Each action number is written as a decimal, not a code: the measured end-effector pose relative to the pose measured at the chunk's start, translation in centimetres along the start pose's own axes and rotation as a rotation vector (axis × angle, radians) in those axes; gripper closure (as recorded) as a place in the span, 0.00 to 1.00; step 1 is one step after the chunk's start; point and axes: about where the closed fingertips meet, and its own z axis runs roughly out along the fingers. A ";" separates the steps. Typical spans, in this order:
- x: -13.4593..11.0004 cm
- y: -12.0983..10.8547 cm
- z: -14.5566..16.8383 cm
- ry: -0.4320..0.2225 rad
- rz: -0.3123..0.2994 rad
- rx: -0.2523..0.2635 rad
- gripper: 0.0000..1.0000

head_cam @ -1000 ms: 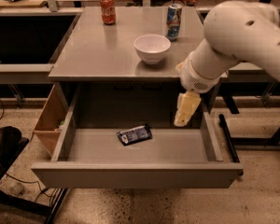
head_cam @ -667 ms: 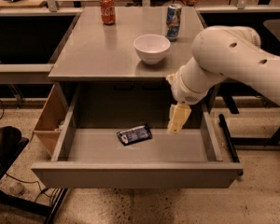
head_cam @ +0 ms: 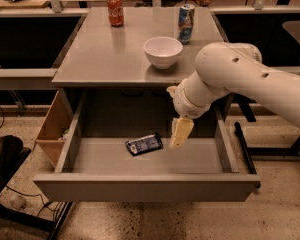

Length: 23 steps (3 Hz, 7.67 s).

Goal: Pick rxbar blueberry from top drawer and place on counter

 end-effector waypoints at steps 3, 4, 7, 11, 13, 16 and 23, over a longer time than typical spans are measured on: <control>1.5 -1.4 10.8 0.102 -0.104 -0.178 0.00; 2.2 -0.4 12.5 0.119 -0.093 -0.205 0.00; 0.0 3.2 18.3 0.041 -0.089 -0.284 0.15; -0.7 3.2 18.1 0.030 -0.082 -0.293 1.00; -1.8 2.5 13.6 0.083 -0.121 -0.266 1.00; -16.1 -7.3 -15.1 0.369 -0.435 -0.008 1.00; -26.4 -24.2 -0.4 -0.071 -0.587 0.039 0.85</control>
Offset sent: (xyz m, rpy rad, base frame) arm 0.0592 0.0329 -0.1073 -0.1574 0.1404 0.1454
